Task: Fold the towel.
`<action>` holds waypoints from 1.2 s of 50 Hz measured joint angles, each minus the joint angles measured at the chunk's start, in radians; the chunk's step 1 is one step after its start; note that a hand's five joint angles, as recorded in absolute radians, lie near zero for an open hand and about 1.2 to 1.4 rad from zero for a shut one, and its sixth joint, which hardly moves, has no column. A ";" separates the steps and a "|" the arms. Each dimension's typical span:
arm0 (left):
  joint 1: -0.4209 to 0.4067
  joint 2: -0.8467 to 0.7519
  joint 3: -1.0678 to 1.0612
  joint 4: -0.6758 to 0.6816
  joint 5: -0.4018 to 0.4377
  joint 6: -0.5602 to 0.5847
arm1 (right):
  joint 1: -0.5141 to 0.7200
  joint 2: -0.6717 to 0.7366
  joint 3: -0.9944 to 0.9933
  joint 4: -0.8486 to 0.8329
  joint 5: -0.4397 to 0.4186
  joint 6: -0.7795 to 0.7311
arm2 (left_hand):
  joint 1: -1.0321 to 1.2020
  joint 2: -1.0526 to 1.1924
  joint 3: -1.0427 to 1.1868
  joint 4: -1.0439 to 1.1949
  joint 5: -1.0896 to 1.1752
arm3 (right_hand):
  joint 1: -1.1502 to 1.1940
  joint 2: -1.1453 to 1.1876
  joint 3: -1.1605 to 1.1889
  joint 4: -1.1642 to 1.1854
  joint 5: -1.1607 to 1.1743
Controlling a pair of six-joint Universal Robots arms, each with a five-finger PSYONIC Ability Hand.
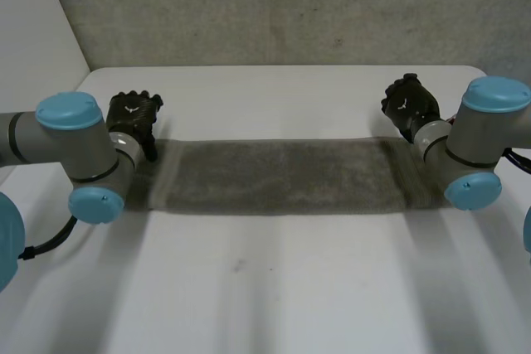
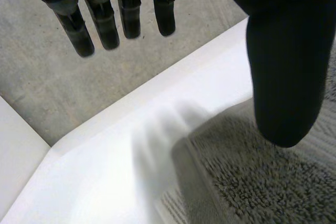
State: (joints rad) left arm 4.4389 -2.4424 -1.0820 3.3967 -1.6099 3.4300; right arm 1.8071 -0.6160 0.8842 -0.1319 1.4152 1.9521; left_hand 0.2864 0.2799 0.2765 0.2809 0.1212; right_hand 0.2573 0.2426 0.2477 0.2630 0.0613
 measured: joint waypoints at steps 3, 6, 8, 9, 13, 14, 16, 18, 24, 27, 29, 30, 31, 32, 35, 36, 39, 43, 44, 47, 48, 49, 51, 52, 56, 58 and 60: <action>0.000 0.037 -0.042 0.019 -0.001 -0.003 | -0.002 -0.032 0.010 0.007 0.002 0.076 | -0.078 -0.079 -0.076 -0.078 -0.071 | -0.017 -0.002 -0.006 -0.001 0.000; 0.001 0.098 -0.095 0.029 -0.002 -0.006 | -0.006 -0.093 0.042 0.014 0.004 0.174 | -0.095 -0.098 -0.097 -0.099 -0.081 | -0.019 -0.002 -0.006 -0.001 0.000; 0.004 0.156 -0.142 0.031 -0.002 -0.010 | -0.009 -0.152 0.084 0.017 0.004 0.248 | -0.102 -0.106 -0.105 -0.107 -0.084 | -0.019 -0.002 -0.006 -0.001 0.000; 0.004 0.172 -0.155 0.032 -0.002 -0.012 | -0.010 -0.175 0.103 0.018 0.003 0.273 | -0.102 -0.106 -0.106 -0.108 -0.085 | -0.019 -0.002 -0.006 -0.001 0.000; 0.009 0.304 -0.272 0.032 -0.001 -0.041 | -0.014 -0.329 0.238 0.020 -0.001 0.406 | -0.107 -0.110 -0.110 -0.112 -0.087 | -0.019 -0.002 -0.006 -0.001 0.000; 0.010 0.344 -0.308 0.033 0.000 -0.055 | -0.014 -0.372 0.281 0.021 -0.002 0.432 | -0.109 -0.111 -0.111 -0.113 -0.087 | -0.019 -0.002 -0.006 -0.001 0.000; 0.011 0.392 -0.353 0.033 0.002 -0.077 | -0.015 -0.427 0.339 0.025 -0.003 0.457 | -0.109 -0.111 -0.111 -0.113 -0.087 | -0.019 -0.002 -0.006 -0.001 0.000; 0.012 0.470 -0.425 0.033 0.003 -0.120 | -0.020 -0.510 0.434 0.040 -0.005 0.483 | -0.109 -0.112 -0.111 -0.114 -0.087 | -0.019 -0.002 -0.006 -0.001 0.000; 0.006 0.606 -0.573 0.044 0.007 -0.245 | -0.067 -0.636 0.600 0.142 -0.011 0.506 | -0.109 -0.113 -0.111 -0.114 -0.087 | 0.019 0.034 0.028 0.017 0.040; 0.003 0.644 -0.635 0.066 0.009 -0.303 | -0.095 -0.657 0.647 0.206 -0.020 0.518 | -0.109 -0.113 -0.111 -0.114 -0.087 | 0.077 0.089 0.085 0.067 0.110; -0.002 0.663 -0.677 0.093 0.011 -0.337 | -0.118 -0.660 0.673 0.245 -0.032 0.531 | -0.109 -0.113 -0.111 -0.114 -0.087 | 0.084 0.090 0.089 0.071 0.123; -0.003 0.667 -0.688 0.103 0.011 -0.344 | -0.124 -0.660 0.678 0.253 -0.036 0.535 | -0.109 -0.113 -0.111 -0.114 -0.087 | 0.084 0.090 0.089 0.071 0.123; -0.006 0.671 -0.706 0.120 0.014 -0.354 | -0.138 -0.658 0.688 0.264 -0.044 0.542 | -0.109 -0.113 -0.111 -0.114 -0.087 | 0.084 0.090 0.089 0.071 0.123; -0.008 0.673 -0.714 0.129 0.015 -0.358 | -0.148 -0.656 0.694 0.269 -0.050 0.547 | -0.109 -0.113 -0.111 -0.114 -0.087 | 0.084 0.090 0.089 0.071 0.123; -0.015 0.675 -0.747 0.174 0.032 -0.367 | -0.186 -0.639 0.718 0.266 -0.082 0.564 | -0.109 -0.113 -0.111 -0.114 -0.087 | 0.084 0.090 0.089 0.071 0.121; -0.017 0.675 -0.756 0.188 0.040 -0.368 | -0.198 -0.628 0.727 0.254 -0.096 0.569 | -0.109 -0.113 -0.111 -0.114 -0.087 | 0.084 0.090 0.089 0.071 0.121; -0.020 0.673 -0.769 0.212 0.063 -0.367 | -0.221 -0.599 0.747 0.209 -0.129 0.580 | -0.109 -0.113 -0.111 -0.114 -0.087 | 0.084 0.090 0.089 0.071 0.121; -0.020 0.670 -0.779 0.226 0.094 -0.365 | -0.243 -0.555 0.775 0.111 -0.163 0.588 | -0.109 -0.110 -0.108 -0.112 -0.087 | 0.084 0.090 0.089 0.071 0.122; -0.020 0.669 -0.780 0.228 0.100 -0.365 | -0.248 -0.543 0.781 0.079 -0.170 0.589 | -0.109 -0.110 -0.108 -0.112 -0.087 | 0.084 0.090 0.089 0.071 0.123; -0.020 0.668 -0.780 0.227 0.107 -0.364 | -0.257 -0.516 0.792 0.012 -0.178 0.589 | -0.109 -0.108 -0.104 -0.111 -0.087 | 0.084 0.090 0.089 0.071 0.124; -0.020 0.668 -0.779 0.227 0.109 -0.364 | -0.260 -0.507 0.794 -0.011 -0.180 0.589 | -0.109 -0.108 -0.104 -0.111 -0.087 | 0.088 0.090 0.089 0.071 0.127; -0.019 0.668 -0.779 0.226 0.109 -0.364 | -0.263 -0.496 0.796 -0.031 -0.182 0.588 | -0.109 -0.108 -0.104 -0.111 -0.087 | 0.100 0.099 0.100 0.082 0.140; -0.019 0.668 -0.779 0.224 0.109 -0.363 | -0.266 -0.482 0.794 -0.050 -0.184 0.587 | -0.109 -0.108 -0.104 -0.111 -0.087 | 0.120 0.126 0.126 0.108 0.161; -0.018 0.668 -0.779 0.224 0.109 -0.363 | -0.268 -0.471 0.793 -0.059 -0.186 0.586 | -0.109 -0.108 -0.104 -0.111 -0.087 | 0.139 0.151 0.152 0.135 0.183; -0.016 0.668 -0.782 0.223 0.109 -0.363 | -0.271 -0.436 0.777 -0.070 -0.194 0.583 | -0.109 -0.108 -0.104 -0.111 -0.087 | 0.332 0.354 0.348 0.322 0.360; -0.015 0.668 -0.783 0.224 0.109 -0.363 | -0.272 -0.412 0.761 -0.070 -0.200 0.581 | -0.109 -0.108 -0.104 -0.111 -0.087 | 0.557 0.581 0.568 0.553 0.584; -0.014 0.669 -0.784 0.224 0.108 -0.363 | -0.273 -0.394 0.747 -0.067 -0.202 0.579 | -0.105 -0.101 -0.099 -0.103 -0.087 | 0.802 0.826 0.808 0.796 0.828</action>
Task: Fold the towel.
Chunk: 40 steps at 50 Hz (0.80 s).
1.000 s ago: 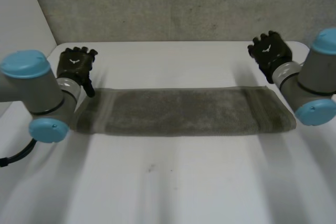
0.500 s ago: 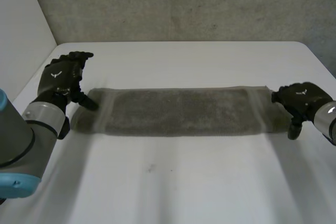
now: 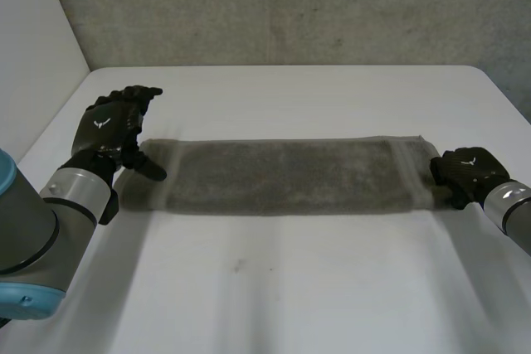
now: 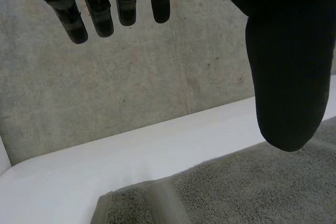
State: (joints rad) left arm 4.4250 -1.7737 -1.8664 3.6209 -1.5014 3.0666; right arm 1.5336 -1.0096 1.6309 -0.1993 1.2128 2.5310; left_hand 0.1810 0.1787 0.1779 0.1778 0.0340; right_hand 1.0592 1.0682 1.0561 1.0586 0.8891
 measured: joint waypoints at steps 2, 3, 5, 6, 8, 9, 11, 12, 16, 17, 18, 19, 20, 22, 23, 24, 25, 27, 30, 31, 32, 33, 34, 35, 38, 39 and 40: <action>0.000 0.000 -0.001 0.000 0.000 0.000 | -0.002 0.017 -0.017 0.003 0.003 -0.003 | 0.004 0.015 0.016 0.015 0.000 | 0.227 0.222 0.219 0.225 0.223; 0.000 0.000 -0.001 0.000 0.000 0.001 | -0.004 0.024 -0.026 0.004 0.006 -0.004 | 0.016 0.021 0.021 0.020 0.000 | 0.253 0.242 0.263 0.269 0.261; 0.000 0.000 -0.001 0.001 0.001 0.001 | -0.013 0.029 -0.041 0.007 0.019 -0.005 | 0.030 0.033 0.035 0.033 0.004 | 0.253 0.242 0.276 0.279 0.264; 0.000 0.000 -0.001 0.001 0.001 0.001 | -0.018 0.029 -0.045 0.008 0.026 -0.006 | 0.032 0.035 0.036 0.035 0.004 | 0.253 0.242 0.276 0.279 0.264; 0.000 0.000 -0.001 0.001 0.001 0.002 | -0.040 0.023 -0.058 0.011 0.054 -0.008 | 0.037 0.041 0.042 0.040 0.004 | 0.253 0.242 0.276 0.279 0.264; 0.000 0.000 -0.001 0.001 0.001 0.002 | -0.055 0.017 -0.065 0.013 0.073 -0.011 | 0.038 0.043 0.043 0.042 0.004 | 0.253 0.242 0.276 0.279 0.264; 0.002 0.001 -0.001 0.001 0.001 0.002 | -0.096 0.002 -0.081 0.017 0.116 -0.029 | 0.038 0.044 0.045 0.044 0.004 | 0.253 0.242 0.276 0.279 0.264; 0.002 0.001 -0.001 0.001 0.001 0.002 | -0.115 -0.004 -0.089 0.019 0.135 -0.041 | 0.038 0.044 0.045 0.044 0.004 | 0.253 0.242 0.276 0.279 0.264; 0.005 0.002 0.000 0.001 0.001 0.002 | -0.177 -0.026 -0.125 0.038 0.191 -0.125 | 0.038 0.045 0.045 0.044 0.004 | 0.253 0.242 0.276 0.279 0.264; 0.005 0.002 0.000 0.001 0.001 0.002 | -0.181 -0.028 -0.132 0.042 0.196 -0.140 | 0.038 0.045 0.045 0.044 0.004 | 0.253 0.242 0.276 0.279 0.264; 0.006 0.002 0.000 0.001 0.000 0.001 | -0.183 -0.033 -0.149 0.051 0.205 -0.170 | 0.038 0.045 0.045 0.044 0.004 | 0.253 0.242 0.276 0.279 0.264; 0.006 0.003 0.001 0.001 0.000 0.001 | -0.177 -0.039 -0.168 0.061 0.214 -0.196 | 0.038 0.045 0.045 0.044 0.004 | 0.253 0.242 0.276 0.279 0.264; 0.007 0.003 0.001 0.001 0.000 0.001 | -0.170 -0.042 -0.178 0.066 0.217 -0.207 | 0.038 0.045 0.045 0.044 0.004 | 0.253 0.242 0.276 0.279 0.264; 0.008 0.005 0.001 0.001 0.000 0.000 | -0.116 -0.055 -0.221 0.084 0.229 -0.234 | 0.038 0.045 0.045 0.044 0.004 | 0.253 0.242 0.276 0.279 0.264; 0.008 0.005 0.001 0.001 0.000 0.000 | -0.096 -0.059 -0.233 0.088 0.232 -0.239 | 0.038 0.045 0.045 0.044 0.004 | 0.253 0.242 0.276 0.279 0.264; 0.008 0.006 0.001 0.001 -0.001 0.000 | -0.041 -0.066 -0.262 0.096 0.238 -0.245 | 0.038 0.045 0.045 0.044 0.004 | 0.253 0.242 0.277 0.279 0.264; 0.009 0.006 0.001 0.001 -0.001 0.000 | 0.007 -0.070 -0.285 0.100 0.243 -0.247 | 0.038 0.045 0.045 0.044 0.004 | 0.253 0.242 0.279 0.279 0.265; 0.009 0.007 0.001 0.001 -0.001 -0.001 | 0.104 -0.073 -0.324 0.105 0.250 -0.247 | 0.038 0.045 0.045 0.044 0.004 | 0.253 0.242 0.285 0.279 0.265; 0.008 0.008 0.001 0.001 -0.001 -0.002 | 0.296 -0.060 -0.388 0.102 0.259 -0.246 | 0.038 0.043 0.043 0.043 0.004 | 0.254 0.246 0.288 0.279 0.265; 0.009 0.008 0.001 0.001 -0.001 -0.002 | 0.326 -0.054 -0.397 0.101 0.261 -0.247 | 0.038 0.043 0.043 0.043 0.004 | 0.254 0.246 0.288 0.279 0.265; 0.009 0.008 0.001 0.001 -0.001 -0.002 | 0.363 -0.045 -0.409 0.097 0.262 -0.248 | 0.037 0.043 0.043 0.042 0.004 | 0.254 0.246 0.288 0.279 0.265; 0.008 0.008 0.000 0.001 0.000 -0.002 | 0.456 -0.015 -0.436 0.092 0.260 -0.251 | 0.037 0.043 0.043 0.042 0.004 | 0.257 0.246 0.289 0.279 0.265; 0.008 0.009 0.000 0.001 -0.001 -0.002 | 0.518 0.011 -0.456 0.086 0.260 -0.255 | 0.036 0.043 0.043 0.042 0.004 | 0.257 0.246 0.289 0.279 0.265; 0.008 0.009 0.000 0.001 -0.001 -0.001 | 0.557 0.029 -0.467 0.082 0.258 -0.257 | 0.036 0.043 0.043 0.042 0.004 | 0.257 0.246 0.289 0.279 0.265; 0.007 0.009 -0.001 0.001 0.000 -0.001 | 0.702 0.113 -0.510 0.066 0.253 -0.269 | 0.035 0.042 0.043 0.042 0.004 | 0.257 0.246 0.289 0.279 0.265; 0.006 0.009 -0.001 0.001 0.000 -0.001 | 0.743 0.145 -0.522 0.059 0.251 -0.274 | 0.035 0.042 0.042 0.042 0.004 | 0.257 0.246 0.289 0.279 0.265; 0.006 0.009 -0.001 0.001 0.000 -0.001 | 0.762 0.161 -0.528 0.056 0.249 -0.277 | 0.035 0.042 0.042 0.042 0.004 | 0.257 0.246 0.289 0.279 0.265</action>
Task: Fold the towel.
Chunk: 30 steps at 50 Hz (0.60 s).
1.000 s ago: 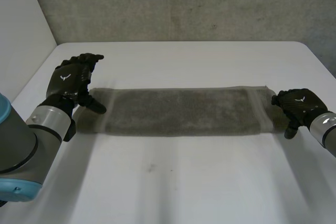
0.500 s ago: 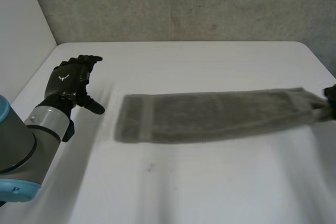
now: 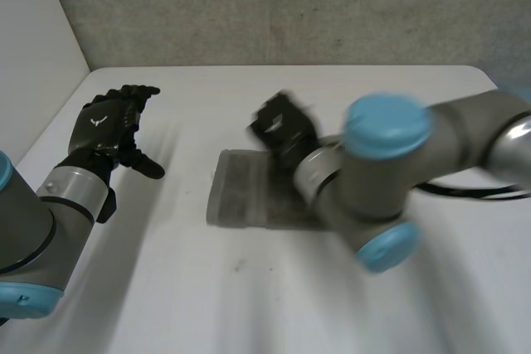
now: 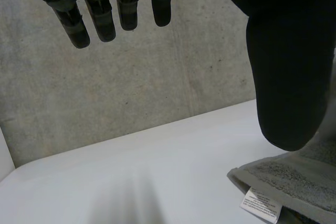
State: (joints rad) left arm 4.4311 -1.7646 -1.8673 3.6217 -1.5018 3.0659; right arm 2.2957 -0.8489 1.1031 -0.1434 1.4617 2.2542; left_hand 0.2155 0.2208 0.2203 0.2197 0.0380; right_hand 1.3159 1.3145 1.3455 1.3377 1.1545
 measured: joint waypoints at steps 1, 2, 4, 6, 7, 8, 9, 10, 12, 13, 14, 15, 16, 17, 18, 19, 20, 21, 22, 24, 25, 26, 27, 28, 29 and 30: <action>0.000 0.000 0.000 0.000 0.000 0.000 | 0.041 0.036 -0.012 -0.006 -0.005 -0.005 | 0.000 0.000 0.000 0.000 0.000 | 0.000 0.000 0.000 0.000 0.000; -0.001 0.000 0.000 0.000 0.000 0.000 | 0.064 0.059 -0.018 -0.010 -0.009 -0.007 | 0.000 0.000 0.000 0.000 0.000 | 0.000 0.000 0.000 0.000 0.000; -0.001 0.000 0.000 0.000 0.000 0.000 | 0.103 0.099 -0.027 -0.017 -0.018 -0.010 | 0.000 0.000 0.000 0.000 0.000 | 0.000 0.000 0.000 0.000 0.000; -0.002 -0.001 0.000 0.000 0.000 0.000 | 0.129 0.127 -0.030 -0.021 -0.029 -0.011 | 0.000 -0.001 -0.001 0.000 -0.001 | 0.000 0.000 0.000 0.000 0.000; -0.002 -0.001 -0.001 0.000 0.000 0.000 | 0.138 0.139 -0.029 -0.022 -0.036 -0.011 | 0.000 -0.002 -0.002 -0.001 -0.001 | 0.000 0.000 0.000 0.000 0.000; -0.002 -0.001 -0.001 0.000 0.000 0.000 | 0.145 0.146 -0.026 -0.022 -0.043 -0.010 | 0.000 -0.002 -0.002 -0.002 -0.002 | -0.102 -0.106 -0.099 -0.097 -0.097; -0.002 -0.001 -0.001 0.000 0.000 0.000 | 0.146 0.147 -0.024 -0.021 -0.045 -0.009 | 0.000 -0.003 -0.003 -0.002 -0.002 | -0.172 -0.181 -0.190 -0.167 -0.168; -0.003 -0.001 0.000 0.000 0.000 0.001 | 0.148 0.147 -0.019 -0.019 -0.049 -0.007 | 0.000 -0.006 -0.006 -0.004 -0.004 | -0.375 -0.389 -0.389 -0.368 -0.376; -0.004 -0.001 0.000 0.000 0.000 0.001 | 0.143 0.128 0.001 -0.013 -0.050 0.003 | 0.000 -0.007 -0.007 -0.005 -0.004 | -0.739 -0.760 -0.751 -0.747 -0.752; -0.004 -0.001 0.000 0.000 0.000 0.001 | 0.139 0.112 0.015 -0.011 -0.049 0.010 | 0.000 -0.007 -0.007 -0.006 -0.004 | -0.901 -0.908 -0.900 -0.895 -0.929; -0.005 -0.001 0.000 0.000 0.000 0.001 | 0.131 0.091 0.034 -0.007 -0.049 0.022 | 0.000 -0.007 -0.007 -0.006 -0.004 | -1.005 -1.016 -1.023 -1.014 -1.046; -0.005 -0.001 0.000 0.000 0.000 0.001 | 0.125 0.079 0.044 -0.006 -0.048 0.030 | -0.001 -0.007 -0.007 -0.006 -0.004 | -1.035 -1.048 -1.061 -1.050 -1.080; -0.006 -0.001 0.000 0.000 0.000 0.001 | 0.106 0.046 0.071 -0.004 -0.047 0.051 | -0.001 -0.007 -0.007 -0.007 -0.004 | -1.060 -1.073 -1.096 -1.077 -1.094; -0.007 -0.001 0.000 0.000 0.000 0.001 | 0.085 0.013 0.102 -0.001 -0.047 0.078 | -0.001 -0.008 -0.007 -0.007 -0.004 | -1.070 -1.075 -1.104 -1.077 -1.094; -0.008 -0.001 0.000 0.000 0.000 0.001 | 0.059 -0.024 0.135 0.000 -0.048 0.110 | -0.001 -0.008 -0.007 -0.007 -0.004 | -1.076 -1.075 -1.105 -1.077 -1.094; -0.008 -0.001 0.000 0.000 0.000 0.001 | 0.044 -0.044 0.154 0.001 -0.048 0.128 | -0.001 -0.008 -0.007 -0.007 -0.004 | -1.077 -1.075 -1.105 -1.077 -1.094; -0.009 -0.002 0.000 0.000 0.000 0.001 | 0.023 -0.070 0.179 0.001 -0.050 0.154 | -0.001 -0.008 -0.007 -0.007 -0.004 | -1.077 -1.075 -1.105 -1.077 -1.094; -0.010 -0.002 0.000 0.000 0.000 0.002 | -0.013 -0.113 0.220 0.001 -0.051 0.199 | -0.001 -0.008 -0.007 -0.007 -0.004 | -1.077 -1.075 -1.105 -1.077 -1.094; -0.010 -0.002 0.000 0.000 0.000 0.002 | -0.044 -0.148 0.255 0.000 -0.054 0.238 | -0.001 -0.008 -0.007 -0.007 -0.004 | -1.078 -1.075 -1.105 -1.077 -1.094; -0.012 -0.003 0.001 0.000 0.000 0.002 | -0.119 -0.214 0.336 -0.003 -0.068 0.327 | -0.001 -0.008 -0.007 -0.007 -0.004 | -1.079 -1.075 -1.105 -1.077 -1.094; -0.012 -0.003 0.001 0.000 0.000 0.002 | -0.141 -0.231 0.359 -0.003 -0.074 0.351 | -0.001 -0.008 -0.007 -0.007 -0.004 | -1.079 -1.075 -1.105 -1.077 -1.094; -0.012 -0.003 0.001 0.001 -0.001 0.002 | -0.178 -0.253 0.397 -0.004 -0.086 0.387 | -0.001 -0.008 -0.007 -0.007 -0.004 | -1.079 -1.075 -1.105 -1.077 -1.094; -0.013 -0.004 0.001 0.001 -0.001 0.002 | -0.216 -0.271 0.435 -0.005 -0.100 0.418 | -0.001 -0.008 -0.007 -0.007 -0.004 | -1.079 -1.075 -1.105 -1.077 -1.094; -0.013 -0.004 0.001 0.001 -0.001 0.002 | -0.234 -0.278 0.454 -0.005 -0.108 0.431 | -0.001 -0.008 -0.007 -0.007 -0.004 | -1.079 -1.075 -1.105 -1.077 -1.094; -0.013 -0.005 0.001 0.001 -0.001 0.002 | -0.260 -0.284 0.480 -0.007 -0.118 0.444 | -0.001 -0.008 -0.007 -0.007 -0.004 | -1.079 -1.075 -1.105 -1.077 -1.094; -0.014 -0.006 0.002 0.001 -0.001 0.002 | -0.287 -0.285 0.508 -0.007 -0.129 0.453 | -0.001 -0.008 -0.007 -0.007 -0.004 | -1.079 -1.075 -1.105 -1.077 -1.094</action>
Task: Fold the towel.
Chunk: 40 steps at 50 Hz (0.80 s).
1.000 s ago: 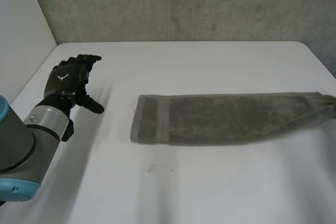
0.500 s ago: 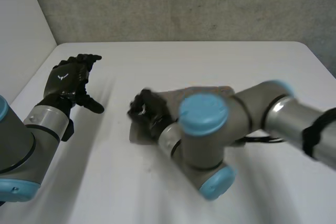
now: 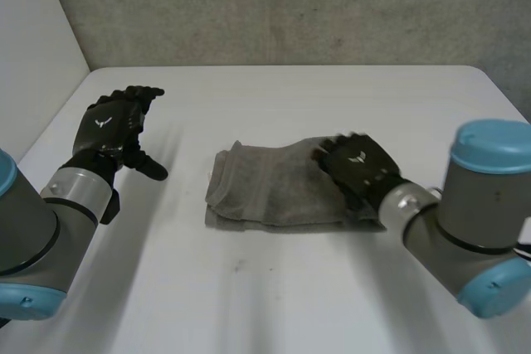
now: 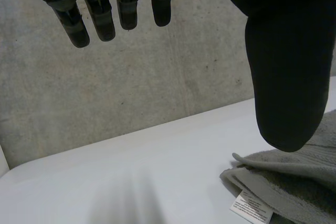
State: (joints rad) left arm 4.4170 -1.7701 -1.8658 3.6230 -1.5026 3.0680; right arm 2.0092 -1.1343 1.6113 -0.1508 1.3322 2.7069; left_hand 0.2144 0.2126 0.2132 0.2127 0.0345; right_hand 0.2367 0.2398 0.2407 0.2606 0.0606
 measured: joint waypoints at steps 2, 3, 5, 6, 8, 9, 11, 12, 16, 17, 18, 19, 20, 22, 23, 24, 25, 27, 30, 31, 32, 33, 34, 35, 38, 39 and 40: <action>-0.002 -0.001 0.000 0.000 0.000 0.000 | -0.041 0.010 0.042 -0.003 -0.014 -0.006 | 0.000 0.000 0.000 0.000 0.000 | 0.032 0.030 0.029 0.018 0.030; -0.003 -0.002 0.000 0.000 0.000 0.000 | -0.049 0.015 0.051 -0.003 -0.017 -0.011 | 0.000 0.000 0.000 0.000 0.000 | 0.057 0.055 0.052 0.037 0.058; -0.006 -0.002 0.000 0.000 0.000 0.000 | -0.070 0.032 0.070 -0.007 -0.018 -0.036 | 0.000 0.000 0.000 0.000 0.000 | 0.186 0.189 0.185 0.164 0.189; -0.008 -0.002 0.000 0.000 -0.001 0.000 | -0.079 0.044 0.076 -0.010 -0.014 -0.057 | 0.000 0.000 0.000 0.000 0.000 | 0.329 0.339 0.330 0.298 0.338; -0.010 -0.001 0.000 0.000 -0.001 0.000 | -0.087 0.062 0.079 -0.017 0.002 -0.092 | 0.000 0.000 0.000 0.000 0.000 | 0.548 0.557 0.545 0.513 0.547; -0.011 0.000 0.001 0.000 -0.001 -0.001 | -0.090 0.070 0.078 -0.022 0.016 -0.113 | 0.000 0.000 0.000 0.000 0.000 | 0.671 0.678 0.665 0.648 0.679; -0.013 0.002 0.001 -0.001 -0.001 -0.001 | -0.090 0.083 0.069 -0.033 0.051 -0.156 | 0.000 0.000 0.000 0.000 0.000 | 0.919 0.942 0.928 0.919 0.951; -0.013 0.003 0.001 -0.001 -0.001 -0.001 | -0.089 0.085 0.063 -0.037 0.066 -0.173 | 0.000 0.000 0.000 0.000 0.000 | 0.970 0.998 0.989 0.991 1.023; -0.021 0.012 0.005 -0.001 -0.001 -0.003 | -0.061 0.089 -0.003 -0.066 0.154 -0.322 | 0.000 0.000 0.000 0.000 0.000 | 1.070 1.049 1.089 1.077 1.096; -0.023 0.013 0.006 -0.001 -0.001 -0.004 | -0.051 0.090 -0.014 -0.070 0.161 -0.344 | 0.000 0.000 0.000 0.000 0.000 | 1.071 1.049 1.090 1.077 1.096; -0.024 0.016 0.007 -0.001 -0.001 -0.004 | -0.030 0.090 -0.035 -0.076 0.171 -0.385 | 0.000 0.000 0.000 0.000 0.000 | 1.073 1.049 1.090 1.077 1.096; -0.026 0.019 0.009 -0.001 -0.001 -0.004 | -0.003 0.092 -0.059 -0.082 0.178 -0.429 | 0.000 0.000 0.000 0.000 0.000 | 1.075 1.049 1.090 1.077 1.096; -0.028 0.023 0.012 -0.001 -0.001 -0.005 | 0.032 0.099 -0.087 -0.090 0.180 -0.477 | 0.000 0.000 0.000 0.000 0.000 | 1.075 1.049 1.089 1.077 1.097; -0.031 0.032 0.017 -0.001 -0.001 -0.005 | 0.111 0.121 -0.147 -0.105 0.172 -0.572 | 0.000 0.000 0.000 0.000 0.000 | 1.076 1.049 1.091 1.077 1.101; -0.033 0.036 0.020 -0.001 -0.001 -0.005 | 0.150 0.134 -0.174 -0.110 0.164 -0.614 | 0.000 0.000 0.000 0.000 0.000 | 1.076 1.049 1.090 1.077 1.101; -0.034 0.038 0.021 -0.001 -0.001 -0.005 | 0.170 0.143 -0.190 -0.114 0.160 -0.637 | 0.000 0.000 0.000 0.000 0.000 | 1.076 1.049 1.090 1.077 1.101; -0.036 0.043 0.024 -0.001 -0.001 -0.005 | 0.215 0.165 -0.222 -0.119 0.143 -0.686 | 0.000 0.000 0.000 0.000 0.000 | 1.076 1.049 1.089 1.077 1.101; -0.038 0.049 0.028 -0.001 -0.001 -0.005 | 0.277 0.200 -0.263 -0.124 0.110 -0.752 | 0.000 0.000 0.000 0.000 0.000 | 1.076 1.049 1.090 1.077 1.101; -0.041 0.058 0.037 -0.001 -0.002 -0.005 | 0.362 0.263 -0.313 -0.126 0.039 -0.844 | 0.000 0.000 0.000 0.000 0.000 | 1.076 1.049 1.091 1.077 1.101; -0.042 0.060 0.040 -0.001 -0.002 -0.005 | 0.386 0.286 -0.325 -0.126 0.010 -0.872 | 0.000 0.000 0.000 0.000 0.000 | 1.076 1.049 1.091 1.077 1.101; -0.042 0.061 0.041 0.000 -0.002 -0.005 | 0.395 0.296 -0.328 -0.125 -0.003 -0.882 | 0.000 0.000 0.000 0.000 0.000 | 1.076 1.049 1.091 1.077 1.101; -0.042 0.062 0.043 -0.001 -0.002 -0.005 | 0.413 0.316 -0.334 -0.124 -0.029 -0.904 | 0.000 0.000 0.000 0.000 0.000 | 1.076 1.049 1.091 1.077 1.101; -0.042 0.063 0.045 -0.001 -0.002 -0.005 | 0.425 0.332 -0.337 -0.124 -0.051 -0.921 | 0.000 0.000 0.000 0.000 0.000 | 1.076 1.049 1.090 1.077 1.101; -0.043 0.063 0.046 -0.001 -0.002 -0.005 | 0.430 0.339 -0.337 -0.124 -0.061 -0.928 | 0.000 0.000 0.000 0.000 0.000 | 1.076 1.049 1.091 1.077 1.101; -0.043 0.063 0.048 0.000 -0.002 -0.004 | 0.441 0.356 -0.329 -0.124 -0.088 -0.942 | 0.000 0.000 0.000 0.000 0.000 | 1.016 0.993 1.022 1.007 1.027; -0.044 0.062 0.049 0.000 -0.002 -0.004 | 0.440 0.353 -0.322 -0.125 -0.088 -0.938 | 0.000 0.000 0.000 0.000 0.000 | 0.900 0.873 0.920 0.903 0.920; -0.044 0.062 0.049 0.000 -0.002 -0.004 | 0.437 0.345 -0.312 -0.126 -0.082 -0.928 | 0.000 0.000 0.000 0.000 0.000 | 0.676 0.642 0.679 0.661 0.672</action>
State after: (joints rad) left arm 4.3732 -1.7086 -1.8166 3.6230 -1.5044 3.0644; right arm 2.4465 -0.7898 1.2992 -0.2773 1.2502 1.7789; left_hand 0.2144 0.2124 0.2132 0.2125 0.0345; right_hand 0.9129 0.8821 0.9195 0.9220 0.7330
